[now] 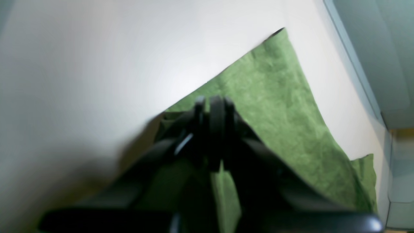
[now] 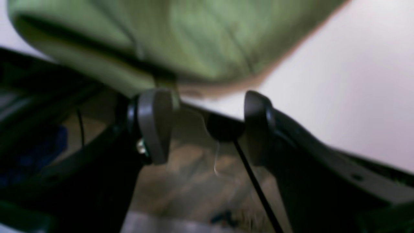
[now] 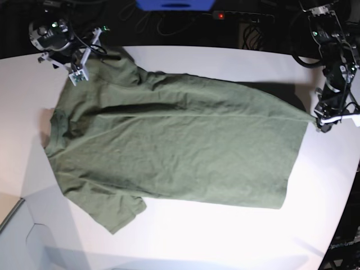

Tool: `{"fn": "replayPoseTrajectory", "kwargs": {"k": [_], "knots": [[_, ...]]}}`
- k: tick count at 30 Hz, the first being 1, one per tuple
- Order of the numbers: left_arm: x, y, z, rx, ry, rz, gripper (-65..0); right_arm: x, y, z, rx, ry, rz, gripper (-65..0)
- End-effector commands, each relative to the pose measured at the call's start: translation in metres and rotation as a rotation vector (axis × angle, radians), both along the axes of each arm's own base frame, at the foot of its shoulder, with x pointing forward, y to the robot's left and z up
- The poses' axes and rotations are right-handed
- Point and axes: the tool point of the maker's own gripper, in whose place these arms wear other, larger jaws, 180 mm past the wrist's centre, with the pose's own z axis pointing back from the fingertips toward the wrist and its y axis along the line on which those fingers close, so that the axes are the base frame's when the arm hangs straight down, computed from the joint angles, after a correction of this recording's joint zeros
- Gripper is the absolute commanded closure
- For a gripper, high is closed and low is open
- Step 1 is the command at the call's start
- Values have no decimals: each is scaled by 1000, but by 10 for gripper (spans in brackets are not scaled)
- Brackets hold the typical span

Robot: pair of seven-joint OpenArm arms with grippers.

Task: Layout the t-shirt on the table in an organized manner, then fold the t-shirt properly
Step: 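Grasp the shirt edge with the right gripper and pull it outward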

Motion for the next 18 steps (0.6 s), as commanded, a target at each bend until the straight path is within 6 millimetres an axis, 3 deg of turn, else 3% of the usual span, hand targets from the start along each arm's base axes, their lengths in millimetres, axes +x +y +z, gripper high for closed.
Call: {"fn": "replayPoseTrajectory", "kwargs": {"k": [1, 13, 18], "knots": [[5, 5, 15, 19, -40, 4, -1, 3, -1, 4, 1, -22, 4, -358], [3, 6, 13, 19, -33, 5, -1, 26, -8, 7, -14, -60, 12, -361], [3, 6, 12, 20, -31, 5, -1, 24, -7, 0, -2, -38, 9, -361]]}}
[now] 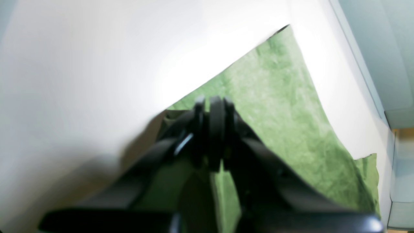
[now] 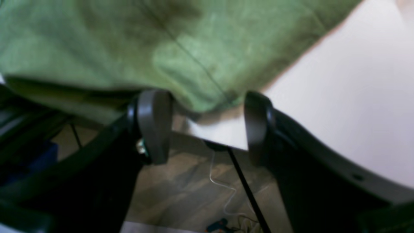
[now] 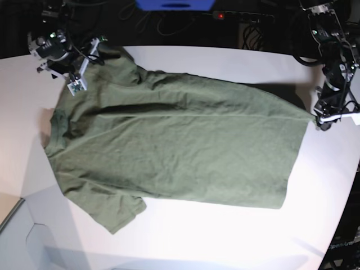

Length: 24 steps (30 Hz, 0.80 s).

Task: Layout the t-shirt on the table in an organized manner, then fold the t-shirt properly
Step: 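Grasp the shirt edge with the right gripper and pull it outward, then lift the shirt high with both grippers and swing it over the table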

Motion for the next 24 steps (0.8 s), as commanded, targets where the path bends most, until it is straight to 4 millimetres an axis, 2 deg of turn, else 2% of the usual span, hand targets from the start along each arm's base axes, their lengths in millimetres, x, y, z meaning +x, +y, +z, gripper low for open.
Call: {"fn": "replayPoseTrajectory", "kwargs": {"k": [1, 4, 8, 11, 15, 20, 24], "knots": [[5, 6, 15, 20, -39, 5, -1, 2, 0, 1, 5, -12, 3, -361], [5, 6, 15, 20, -39, 5, -1, -2, 2, -7, 21, 13, -2, -359], [5, 6, 14, 20, -37, 5, -1, -3, 3, -8, 22, 16, -1, -336], [5, 6, 14, 20, -37, 5, -1, -3, 3, -8, 22, 14, 0, -217], [5, 6, 14, 20, -37, 5, -1, -3, 2, -8, 21, 17, -1, 0], [5, 6, 15, 20, -39, 5, -1, 0, -2, -4, 9, 3, -1, 0], [11, 5, 19, 21, -55, 2, -1, 23, -19, 20, -35, -88, -24, 0]]}}
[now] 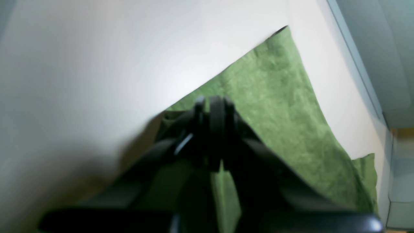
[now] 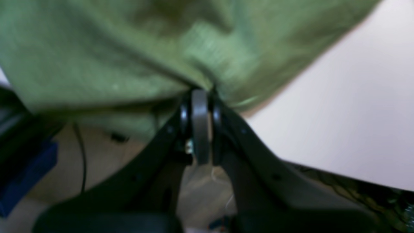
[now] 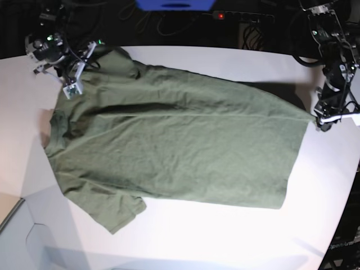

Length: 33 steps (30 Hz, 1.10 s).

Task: Layout the t-shirt on the table in an organized manner, then fold the t-shirt properly
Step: 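Lift the shirt high with both grippers and swing it over the table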

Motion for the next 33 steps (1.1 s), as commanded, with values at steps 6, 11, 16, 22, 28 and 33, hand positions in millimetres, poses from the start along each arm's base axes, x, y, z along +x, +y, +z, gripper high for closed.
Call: {"fn": "replayPoseTrajectory", "kwargs": {"k": [6, 11, 16, 22, 28, 33], "knots": [[31, 5, 31, 7, -99, 1, -1, 58, -24, 43, -58, -177, -11, 0], [57, -5, 52, 18, -153, -43, -1, 98, -37, 77, -97, -294, -9, 0], [87, -19, 58, 27, -156, -114, -1, 142, -53, 118, -139, -415, -11, 0], [137, -36, 96, 102, -206, -226, -1, 193, -77, 157, -153, -501, -31, 0], [207, -61, 163, 282, -273, -332, -1, 247, -105, 197, -122, -561, -75, 0], [271, -83, 241, 353, -352, -367, -1, 294, -114, 266, -150, -648, -41, 0]]}}
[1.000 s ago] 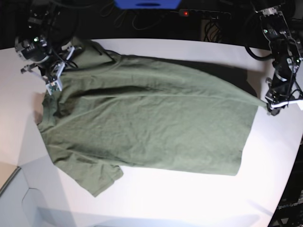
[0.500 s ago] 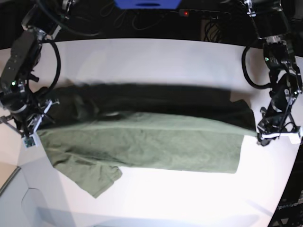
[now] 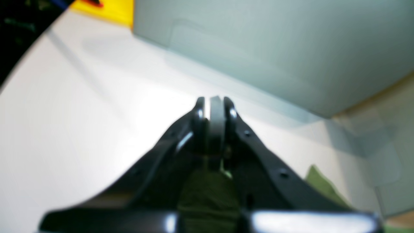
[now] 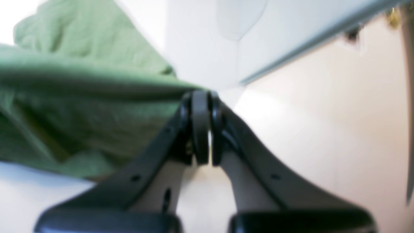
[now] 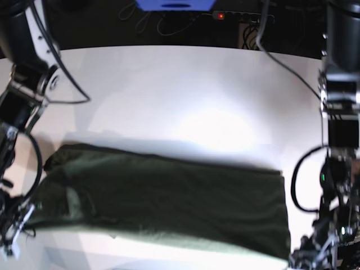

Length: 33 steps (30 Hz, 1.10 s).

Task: Layout the t-shirt on the table in an organized manner, then fold the t-shirt properly
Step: 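Lift the shirt high with both grippers and swing it over the table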

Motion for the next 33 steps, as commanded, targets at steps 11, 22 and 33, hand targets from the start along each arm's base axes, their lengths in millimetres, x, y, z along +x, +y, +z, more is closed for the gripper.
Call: {"fn": "replayPoseTrajectory", "kwargs": {"k": [11, 22, 33], "knots": [[44, -33, 195, 84, -353, -6, -1, 50, -16, 222, 10, -398, 29, 0], [-1, 0, 104, 91, -212, -54, -1, 1, -11, 125, -137, -224, -33, 0], [-111, 63, -67, -87, 60, 64, -1, -92, 36, -38, -70, 9, -20, 0]]}}
